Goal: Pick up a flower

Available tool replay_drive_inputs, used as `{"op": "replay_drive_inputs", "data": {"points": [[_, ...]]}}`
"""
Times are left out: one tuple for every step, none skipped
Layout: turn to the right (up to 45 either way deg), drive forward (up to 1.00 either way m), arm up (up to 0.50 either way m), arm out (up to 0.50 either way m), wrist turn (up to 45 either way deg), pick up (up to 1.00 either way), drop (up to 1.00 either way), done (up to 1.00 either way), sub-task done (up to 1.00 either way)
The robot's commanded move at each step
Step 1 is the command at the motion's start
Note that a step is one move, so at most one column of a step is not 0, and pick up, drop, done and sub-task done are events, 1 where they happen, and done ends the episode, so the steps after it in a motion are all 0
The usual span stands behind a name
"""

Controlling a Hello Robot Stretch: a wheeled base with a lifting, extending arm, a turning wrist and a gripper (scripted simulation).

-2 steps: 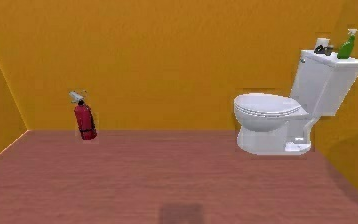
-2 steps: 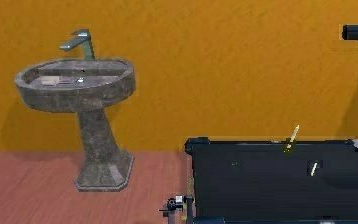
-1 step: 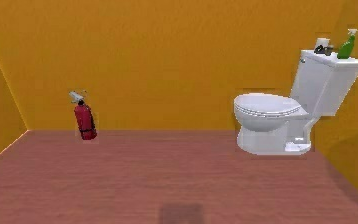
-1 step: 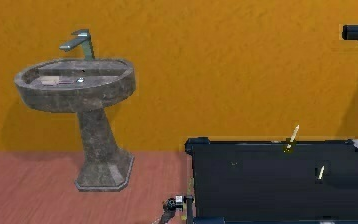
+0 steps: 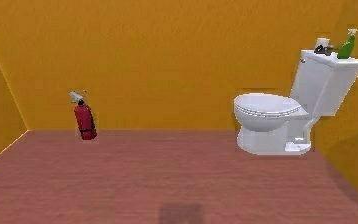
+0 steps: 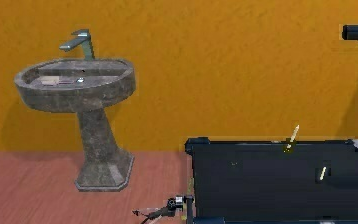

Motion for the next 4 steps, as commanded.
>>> {"op": "replay_drive_inputs", "data": {"points": [[0.0, 0.00, 0.00, 0.00, 45.0, 0.00, 0.00, 0.00, 0.00], [0.0, 0.00, 0.00, 0.00, 45.0, 0.00, 0.00, 0.00, 0.00], [0.0, 0.00, 0.00, 0.00, 18.0, 0.00, 0.00, 0.00, 0.00], [0.0, 0.00, 0.00, 0.00, 6.0, 0.00, 0.00, 0.00, 0.00]]}}
